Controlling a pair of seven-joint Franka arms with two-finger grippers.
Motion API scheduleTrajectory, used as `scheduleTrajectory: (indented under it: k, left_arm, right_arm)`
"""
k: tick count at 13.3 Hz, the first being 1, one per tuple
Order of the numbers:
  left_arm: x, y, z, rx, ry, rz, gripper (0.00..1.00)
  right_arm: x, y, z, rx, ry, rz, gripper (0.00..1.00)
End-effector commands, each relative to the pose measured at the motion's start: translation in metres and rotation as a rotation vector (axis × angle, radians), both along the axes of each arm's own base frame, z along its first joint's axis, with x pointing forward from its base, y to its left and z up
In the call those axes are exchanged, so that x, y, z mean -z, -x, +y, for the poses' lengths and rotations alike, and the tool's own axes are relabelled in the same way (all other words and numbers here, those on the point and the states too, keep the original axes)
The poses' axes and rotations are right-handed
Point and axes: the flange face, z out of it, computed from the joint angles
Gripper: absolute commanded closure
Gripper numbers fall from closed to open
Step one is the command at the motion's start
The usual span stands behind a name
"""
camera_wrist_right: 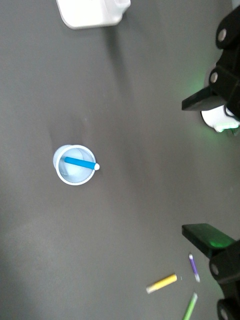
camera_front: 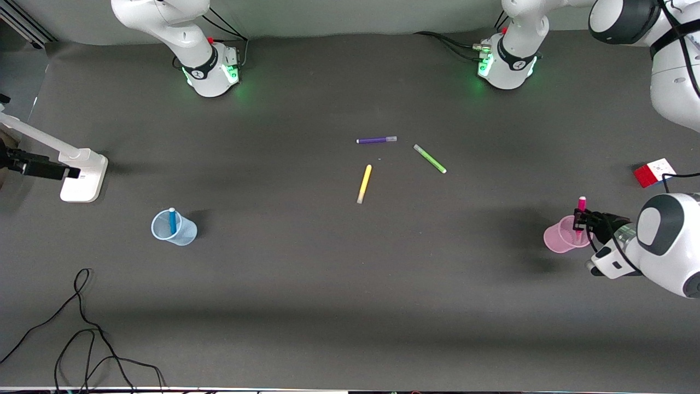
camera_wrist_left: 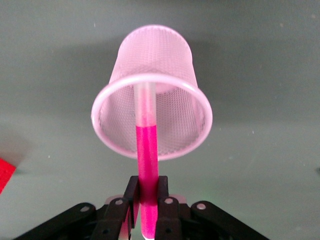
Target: Place pink and blue markers in matching cups
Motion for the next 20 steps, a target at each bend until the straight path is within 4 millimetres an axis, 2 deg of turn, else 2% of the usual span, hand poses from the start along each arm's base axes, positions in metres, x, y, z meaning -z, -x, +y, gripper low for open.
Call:
scheduleTrajectory:
  k: [1, 2, 3, 4, 6, 8, 9, 10, 11, 15, 18, 20]
  left_arm:
    - [0.004, -0.009, -0.002, -0.004, -0.023, -0.028, 0.43]
    - [0.004, -0.01, -0.002, -0.004, -0.023, -0.032, 0.17]
    - [0.003, -0.01, -0.002, -0.003, -0.022, -0.034, 0.01]
    - [-0.003, -0.011, -0.001, -0.004, -0.024, -0.04, 0.0]
    - [-0.024, -0.017, 0.003, -0.013, -0.029, -0.073, 0.0]
    - [-0.054, -0.016, 0.003, -0.022, -0.037, -0.087, 0.0]
    - [-0.081, -0.014, 0.006, -0.022, -0.046, -0.125, 0.0]
    - [-0.098, -0.01, 0.007, -0.012, -0.037, -0.143, 0.0]
    - [-0.123, -0.007, 0.006, -0.013, -0.036, -0.178, 0.0]
    - [-0.204, 0.022, -0.014, 0.028, -0.026, -0.301, 0.0]
    - [-0.241, 0.057, -0.028, 0.056, -0.025, -0.395, 0.0]
    - [-0.253, 0.075, -0.038, 0.073, -0.049, -0.451, 0.0]
  right_arm:
    - [-0.013, 0.013, 0.014, -0.061, 0.085, -0.045, 0.0]
    - [-0.006, 0.018, 0.013, -0.068, 0.096, -0.054, 0.0]
    - [0.002, 0.025, 0.017, -0.085, 0.095, -0.074, 0.0]
    - [0.01, 0.03, 0.03, -0.105, 0.088, -0.093, 0.0]
    - [0.011, 0.044, 0.066, -0.145, 0.089, -0.104, 0.0]
    - [-0.001, 0.051, 0.083, -0.166, 0.086, -0.123, 0.0]
    - [-0.006, 0.053, 0.084, -0.172, 0.086, -0.13, 0.0]
    - [-0.011, 0.054, 0.085, -0.175, 0.087, -0.139, 0.0]
    - [-0.014, 0.054, 0.085, -0.175, 0.088, -0.146, 0.0]
    - [-0.02, 0.053, 0.084, -0.178, 0.085, -0.153, 0.0]
    - [-0.022, 0.05, 0.083, -0.174, 0.082, -0.16, 0.0]
    - [-0.028, 0.05, 0.083, -0.175, 0.08, -0.173, 0.0]
